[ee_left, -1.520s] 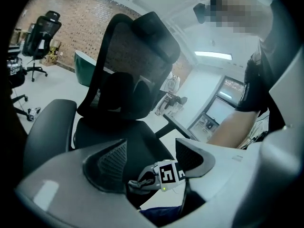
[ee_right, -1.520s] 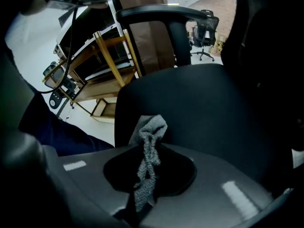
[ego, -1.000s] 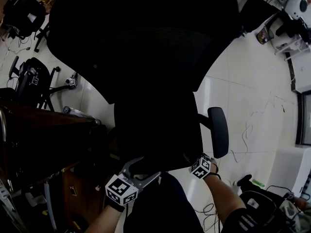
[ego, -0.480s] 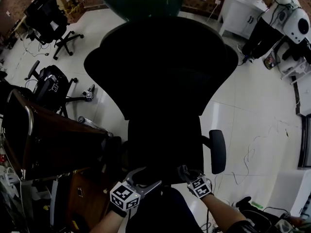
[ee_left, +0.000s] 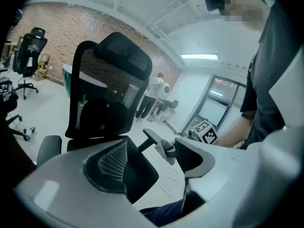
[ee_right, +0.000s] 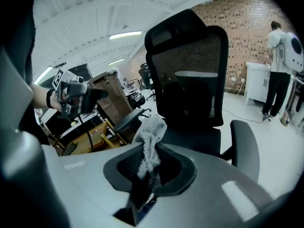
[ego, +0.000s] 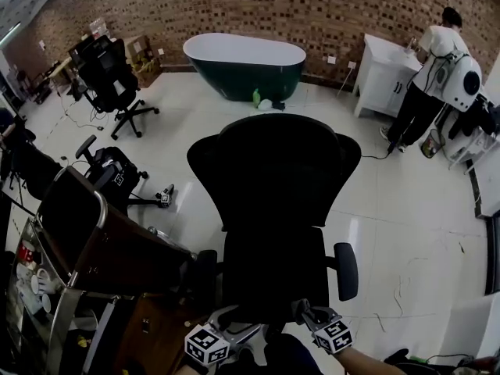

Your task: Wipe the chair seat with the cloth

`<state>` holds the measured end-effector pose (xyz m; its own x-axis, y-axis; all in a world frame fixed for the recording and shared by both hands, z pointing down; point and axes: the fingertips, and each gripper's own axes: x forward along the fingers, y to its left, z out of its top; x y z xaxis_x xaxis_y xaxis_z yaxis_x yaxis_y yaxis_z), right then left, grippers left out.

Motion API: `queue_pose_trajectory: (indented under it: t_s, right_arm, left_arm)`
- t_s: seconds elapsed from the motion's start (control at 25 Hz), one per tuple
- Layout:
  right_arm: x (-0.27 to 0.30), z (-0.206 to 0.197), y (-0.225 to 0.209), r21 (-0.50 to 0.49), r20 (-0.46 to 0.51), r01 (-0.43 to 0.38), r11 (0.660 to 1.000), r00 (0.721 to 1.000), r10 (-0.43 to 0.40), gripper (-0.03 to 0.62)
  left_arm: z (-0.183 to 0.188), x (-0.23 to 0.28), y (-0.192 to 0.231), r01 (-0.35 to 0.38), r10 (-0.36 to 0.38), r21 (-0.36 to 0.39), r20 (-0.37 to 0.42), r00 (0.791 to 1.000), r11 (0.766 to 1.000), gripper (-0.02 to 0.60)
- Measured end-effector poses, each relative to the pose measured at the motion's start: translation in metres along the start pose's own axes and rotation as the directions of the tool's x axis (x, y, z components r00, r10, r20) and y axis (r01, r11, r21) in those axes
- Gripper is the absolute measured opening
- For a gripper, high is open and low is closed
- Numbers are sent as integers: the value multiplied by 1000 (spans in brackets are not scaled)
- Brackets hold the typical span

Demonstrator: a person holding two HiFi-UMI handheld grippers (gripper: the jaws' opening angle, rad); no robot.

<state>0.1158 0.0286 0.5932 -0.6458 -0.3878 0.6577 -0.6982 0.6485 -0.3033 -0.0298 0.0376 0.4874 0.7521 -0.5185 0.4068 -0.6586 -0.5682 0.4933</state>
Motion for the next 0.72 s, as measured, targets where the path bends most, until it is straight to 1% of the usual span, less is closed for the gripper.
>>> queue_pose_trajectory:
  t_s: [0.12, 0.2, 0.28, 0.36, 0.56, 0.64, 0.72]
  right_arm:
    - [-25, 10, 25, 64, 79, 17, 998, 997, -22, 48]
    - [-42, 18, 44, 97, 151, 37, 995, 987, -51, 48]
    - [-62, 28, 62, 138, 230, 61, 989, 969, -91, 48]
    - [-86, 34, 85, 170, 295, 67, 983, 948, -116, 48]
    - [-145, 33, 161, 196, 417, 49, 979, 900, -129, 48]
    - [-166, 32, 187, 205, 454, 43, 978, 881, -134, 48]
    - [-186, 30, 211, 197, 476, 32, 980, 871, -123, 48]
  left_arm:
    - [-11, -26, -22, 21, -21, 46, 5, 1000, 999, 341]
    - [-19, -50, -35, 27, -29, 67, 21, 999, 997, 341]
    - [-26, -76, -49, 31, -34, 90, 40, 999, 995, 341]
    - [-33, -103, -66, 35, -42, 114, 60, 997, 993, 341]
    - [-63, -173, -108, 44, -61, 178, 92, 994, 983, 339]
    - [-71, -191, -123, 58, -78, 198, 96, 992, 979, 339]
    - [-75, -200, -140, 77, -100, 208, 100, 990, 975, 339]
